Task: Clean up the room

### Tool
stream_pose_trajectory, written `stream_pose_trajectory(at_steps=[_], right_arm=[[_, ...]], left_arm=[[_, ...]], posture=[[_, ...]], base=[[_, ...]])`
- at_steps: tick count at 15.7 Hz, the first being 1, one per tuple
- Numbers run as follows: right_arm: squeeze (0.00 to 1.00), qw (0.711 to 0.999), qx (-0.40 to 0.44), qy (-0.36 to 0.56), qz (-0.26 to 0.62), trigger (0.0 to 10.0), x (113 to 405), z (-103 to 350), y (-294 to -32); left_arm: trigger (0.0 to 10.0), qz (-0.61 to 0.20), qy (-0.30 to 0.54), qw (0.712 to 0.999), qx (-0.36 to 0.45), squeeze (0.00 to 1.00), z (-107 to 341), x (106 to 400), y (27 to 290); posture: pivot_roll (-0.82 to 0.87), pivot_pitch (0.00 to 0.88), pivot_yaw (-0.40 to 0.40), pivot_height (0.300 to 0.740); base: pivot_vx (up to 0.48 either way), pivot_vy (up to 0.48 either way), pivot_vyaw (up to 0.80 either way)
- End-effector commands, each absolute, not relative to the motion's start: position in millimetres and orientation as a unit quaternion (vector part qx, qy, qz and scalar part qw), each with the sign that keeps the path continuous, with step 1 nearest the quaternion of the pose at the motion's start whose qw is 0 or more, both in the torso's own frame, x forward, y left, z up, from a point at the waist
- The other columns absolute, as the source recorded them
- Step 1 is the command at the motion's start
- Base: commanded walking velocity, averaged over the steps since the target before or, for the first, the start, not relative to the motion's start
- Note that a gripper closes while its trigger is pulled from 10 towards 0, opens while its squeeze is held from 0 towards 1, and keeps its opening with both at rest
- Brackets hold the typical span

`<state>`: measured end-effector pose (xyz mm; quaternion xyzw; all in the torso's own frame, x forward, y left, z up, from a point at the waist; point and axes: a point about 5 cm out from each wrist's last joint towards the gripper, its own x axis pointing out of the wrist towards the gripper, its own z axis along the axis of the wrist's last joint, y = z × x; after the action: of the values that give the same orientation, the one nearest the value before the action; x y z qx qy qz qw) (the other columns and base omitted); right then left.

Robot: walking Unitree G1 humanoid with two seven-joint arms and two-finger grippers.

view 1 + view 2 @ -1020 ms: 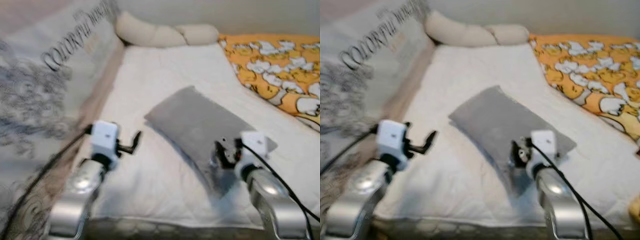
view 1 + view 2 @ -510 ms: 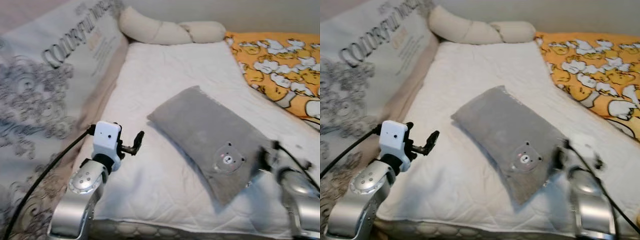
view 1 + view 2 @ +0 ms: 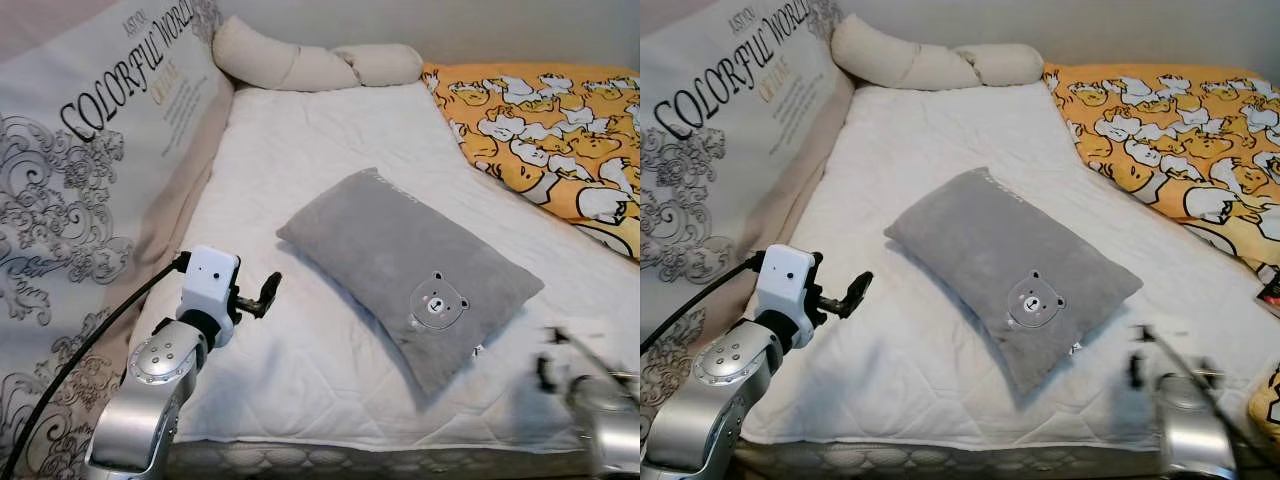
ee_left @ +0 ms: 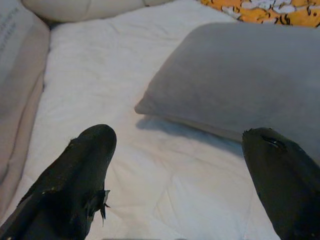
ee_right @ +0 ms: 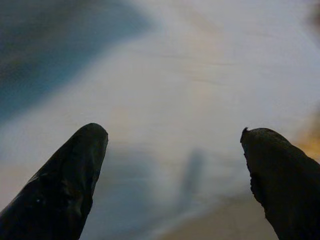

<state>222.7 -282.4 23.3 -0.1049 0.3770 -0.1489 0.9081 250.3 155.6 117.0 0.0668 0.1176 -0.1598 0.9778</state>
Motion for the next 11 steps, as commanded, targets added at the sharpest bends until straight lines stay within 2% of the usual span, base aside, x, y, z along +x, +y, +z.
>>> stream_pose_trajectory(at_steps=[1, 2, 4, 6, 9, 11], right_arm=[[0.00, 0.924, -0.087, 0.365, -0.078, 10.0, 237, 23, -257], [0.00, 0.925, -0.084, 0.367, -0.056, 10.0, 239, 22, -249], [0.00, 0.923, -0.072, 0.364, 0.099, 10.0, 247, 24, -199], [0.00, 0.915, 0.001, 0.335, 0.227, 10.0, 250, 43, -159], [0.00, 0.894, 0.052, 0.309, 0.319, 10.0, 246, 66, -136], [0.00, 0.883, 0.030, 0.326, 0.336, 10.0, 237, 69, -141]], left_arm=[[10.0, -0.166, 0.130, 0.975, 0.074, 0.00, 114, 251, 156], [10.0, -0.168, 0.132, 0.974, 0.076, 0.00, 113, 251, 155], [10.0, -0.174, 0.136, 0.972, 0.080, 0.00, 112, 253, 155], [10.0, -0.173, 0.135, 0.972, 0.084, 0.00, 114, 255, 159], [10.0, -0.169, 0.135, 0.972, 0.090, 0.00, 113, 256, 163], [10.0, -0.169, 0.135, 0.972, 0.093, 0.00, 113, 258, 164]], posture=[[0.02, 0.000, 0.021, 0.740], [0.02, 0.000, 0.021, 0.740], [0.02, 0.000, 0.022, 0.740], [0.03, 0.000, 0.017, 0.740], [0.03, 0.000, 0.015, 0.740], [0.03, 0.000, 0.013, 0.740]], base=[[0.000, 0.000, 0.00], [0.000, 0.000, 0.00], [0.000, 0.000, 0.00], [0.000, 0.000, 0.00], [0.000, 0.000, 0.00], [0.000, 0.000, 0.00]])
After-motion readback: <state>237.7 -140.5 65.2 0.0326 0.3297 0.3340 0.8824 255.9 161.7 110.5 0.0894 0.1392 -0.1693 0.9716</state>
